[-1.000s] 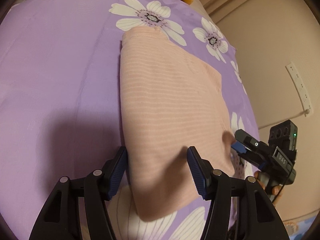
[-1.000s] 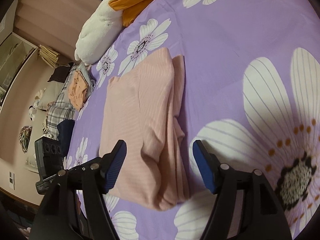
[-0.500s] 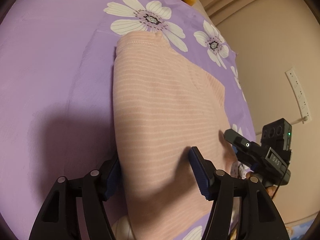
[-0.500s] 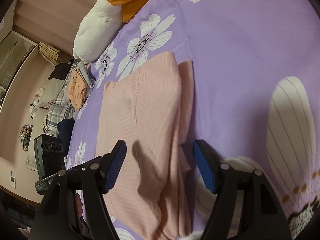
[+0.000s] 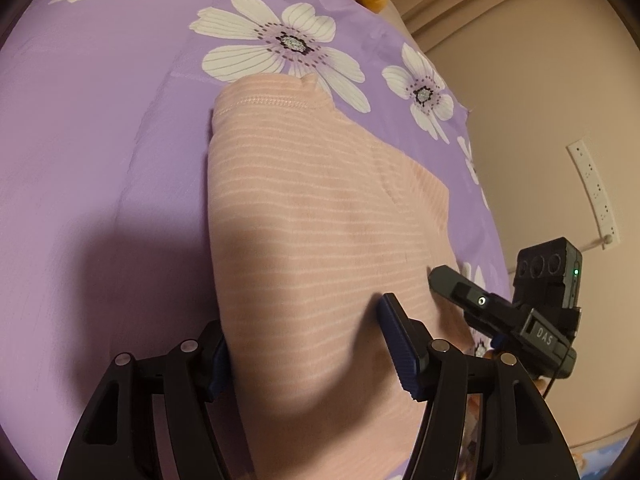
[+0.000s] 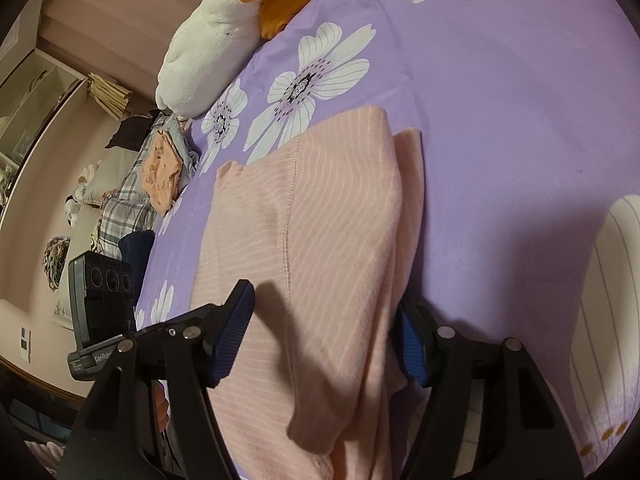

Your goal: Fold small clothes

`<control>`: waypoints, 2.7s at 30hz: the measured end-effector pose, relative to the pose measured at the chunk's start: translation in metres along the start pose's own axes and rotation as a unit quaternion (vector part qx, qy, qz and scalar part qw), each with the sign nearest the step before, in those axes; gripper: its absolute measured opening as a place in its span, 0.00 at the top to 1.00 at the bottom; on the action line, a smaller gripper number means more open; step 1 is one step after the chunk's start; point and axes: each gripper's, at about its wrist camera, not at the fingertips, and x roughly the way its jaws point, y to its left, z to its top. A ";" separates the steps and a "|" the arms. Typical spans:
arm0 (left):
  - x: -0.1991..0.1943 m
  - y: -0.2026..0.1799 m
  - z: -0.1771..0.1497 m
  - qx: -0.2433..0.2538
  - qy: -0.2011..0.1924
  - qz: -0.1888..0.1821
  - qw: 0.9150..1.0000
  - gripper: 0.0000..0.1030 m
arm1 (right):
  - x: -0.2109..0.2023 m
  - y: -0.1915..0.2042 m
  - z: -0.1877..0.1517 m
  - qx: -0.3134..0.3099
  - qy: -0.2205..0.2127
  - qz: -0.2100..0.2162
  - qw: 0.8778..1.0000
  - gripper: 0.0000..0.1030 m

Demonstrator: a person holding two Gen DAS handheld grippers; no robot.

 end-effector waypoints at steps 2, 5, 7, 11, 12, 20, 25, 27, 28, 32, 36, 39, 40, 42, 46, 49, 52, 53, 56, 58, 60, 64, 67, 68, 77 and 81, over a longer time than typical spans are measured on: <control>0.001 -0.001 0.002 0.002 -0.001 0.000 1.000 0.39 | 0.002 0.000 0.002 -0.003 0.000 -0.001 1.000 0.40; 0.004 -0.003 0.004 0.003 -0.002 0.001 1.000 0.39 | 0.004 0.000 0.004 -0.004 -0.001 -0.001 1.000 0.42; 0.005 -0.003 0.006 0.005 -0.002 0.001 1.000 0.39 | 0.005 0.000 0.005 -0.007 -0.002 -0.003 1.000 0.42; 0.008 -0.005 0.008 0.009 -0.001 0.003 1.000 0.38 | 0.009 0.002 0.007 -0.011 -0.003 -0.008 1.000 0.44; 0.008 -0.005 0.009 0.010 -0.001 0.004 1.000 0.38 | 0.009 0.003 0.007 -0.012 -0.003 -0.010 1.000 0.44; 0.007 -0.007 0.008 0.014 -0.003 0.010 1.000 0.38 | 0.014 0.015 0.007 -0.033 -0.012 -0.039 0.999 0.59; 0.007 -0.012 0.006 0.021 -0.006 0.023 0.999 0.38 | 0.013 0.027 0.006 -0.061 -0.022 -0.063 0.996 0.70; 0.005 -0.015 0.005 0.028 -0.008 0.027 0.999 0.39 | 0.013 0.032 0.005 -0.072 -0.028 -0.073 0.994 0.73; 0.005 -0.016 0.004 0.031 -0.009 0.030 0.999 0.41 | 0.012 0.035 0.004 -0.077 -0.031 -0.077 0.994 0.74; 0.000 -0.019 0.001 0.041 -0.017 0.036 0.998 0.51 | 0.008 0.042 0.000 -0.084 -0.041 -0.083 0.992 0.76; -0.007 -0.023 -0.002 0.051 -0.024 0.043 0.997 0.62 | 0.003 0.053 -0.005 -0.099 -0.054 -0.099 0.989 0.77; -0.011 -0.026 -0.006 0.057 -0.028 0.048 0.997 0.64 | -0.003 0.061 -0.009 -0.108 -0.062 -0.100 0.987 0.77; -0.012 -0.027 -0.007 0.059 -0.028 0.048 0.997 0.64 | -0.005 0.063 -0.011 -0.109 -0.063 -0.099 0.987 0.77; -0.014 -0.029 -0.010 0.062 -0.030 0.050 0.996 0.64 | -0.009 0.068 -0.016 -0.113 -0.066 -0.098 0.987 0.77; -0.022 -0.035 -0.018 0.072 -0.035 0.055 0.995 0.64 | -0.017 0.075 -0.026 -0.118 -0.070 -0.100 0.985 0.77; -0.030 -0.040 -0.024 0.081 -0.039 0.059 0.994 0.64 | -0.024 0.081 -0.033 -0.119 -0.075 -0.097 0.985 0.77; -0.037 -0.043 -0.031 0.088 -0.044 0.063 0.993 0.64 | -0.032 0.087 -0.039 -0.122 -0.079 -0.093 0.985 0.77; -0.040 -0.044 -0.033 0.089 -0.045 0.064 0.993 0.64 | -0.034 0.090 -0.042 -0.123 -0.080 -0.091 0.985 0.77; -0.047 -0.047 -0.039 0.092 -0.049 0.067 0.992 0.64 | -0.039 0.097 -0.050 -0.128 -0.083 -0.088 0.984 0.77; -0.054 -0.049 -0.044 0.093 -0.052 0.070 0.992 0.64 | -0.043 0.102 -0.056 -0.132 -0.084 -0.086 0.984 0.77; -0.059 -0.050 -0.048 0.095 -0.055 0.072 0.991 0.64 | -0.047 0.107 -0.061 -0.135 -0.086 -0.083 0.984 0.77; -0.072 -0.055 -0.059 0.092 -0.059 0.086 0.990 0.64 | -0.055 0.118 -0.072 -0.142 -0.088 -0.077 0.983 0.77; -0.083 -0.058 -0.067 0.094 -0.066 0.092 0.989 0.64 | -0.060 0.126 -0.080 -0.149 -0.090 -0.071 0.982 0.77; -0.086 -0.059 -0.070 0.095 -0.068 0.093 0.989 0.64 | -0.062 0.129 -0.083 -0.152 -0.091 -0.070 0.982 0.77; -0.114 -0.063 -0.093 0.096 -0.092 0.109 0.985 0.64 | -0.074 0.157 -0.104 -0.181 -0.093 -0.058 0.977 0.77; -0.124 -0.066 -0.100 0.098 -0.102 0.115 0.983 0.64 | -0.078 0.165 -0.112 -0.191 -0.095 -0.053 0.975 0.77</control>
